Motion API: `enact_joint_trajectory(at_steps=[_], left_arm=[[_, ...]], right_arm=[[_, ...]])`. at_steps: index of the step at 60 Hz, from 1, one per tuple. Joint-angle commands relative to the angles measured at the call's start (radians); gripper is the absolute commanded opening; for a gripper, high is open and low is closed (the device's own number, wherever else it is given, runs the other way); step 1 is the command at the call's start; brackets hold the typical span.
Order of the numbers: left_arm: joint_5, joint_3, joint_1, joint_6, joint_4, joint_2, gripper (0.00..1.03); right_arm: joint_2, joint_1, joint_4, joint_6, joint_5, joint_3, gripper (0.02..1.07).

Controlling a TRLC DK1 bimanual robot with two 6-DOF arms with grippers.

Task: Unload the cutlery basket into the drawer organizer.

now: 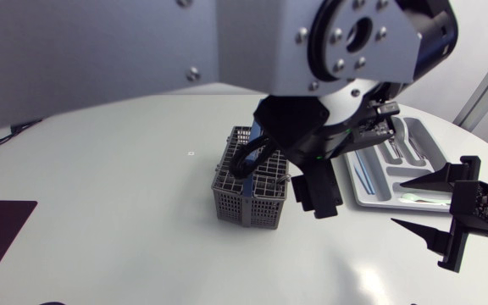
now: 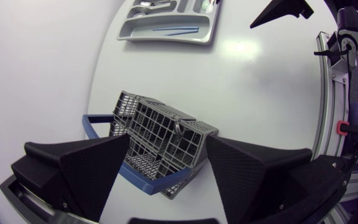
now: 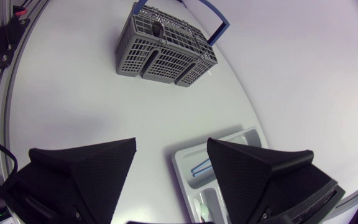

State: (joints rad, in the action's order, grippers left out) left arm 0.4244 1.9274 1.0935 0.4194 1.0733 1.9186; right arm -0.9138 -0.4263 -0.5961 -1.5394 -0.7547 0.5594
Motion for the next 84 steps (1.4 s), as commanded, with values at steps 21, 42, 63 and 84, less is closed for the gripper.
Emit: enact_joint_trajectory(at_steps=[21,42,63,84], left_arm=[[0.001,0.035,-0.023,-0.103,0.024,0.129,0.96],[0.091,0.101,-0.024,-0.149,0.028,0.227,0.92],[0.146,0.114,-0.04,-0.172,0.033,0.266,0.77],[0.149,0.11,-0.038,-0.194,0.05,0.283,0.42]], right_arm=[[0.007,0.021,-0.004,0.027,0.009,-0.027,0.85],[0.006,0.023,0.001,0.027,0.014,-0.032,0.85],[0.001,0.023,0.005,0.025,0.015,-0.032,0.85],[0.004,0.023,0.007,0.025,0.017,-0.03,0.85]])
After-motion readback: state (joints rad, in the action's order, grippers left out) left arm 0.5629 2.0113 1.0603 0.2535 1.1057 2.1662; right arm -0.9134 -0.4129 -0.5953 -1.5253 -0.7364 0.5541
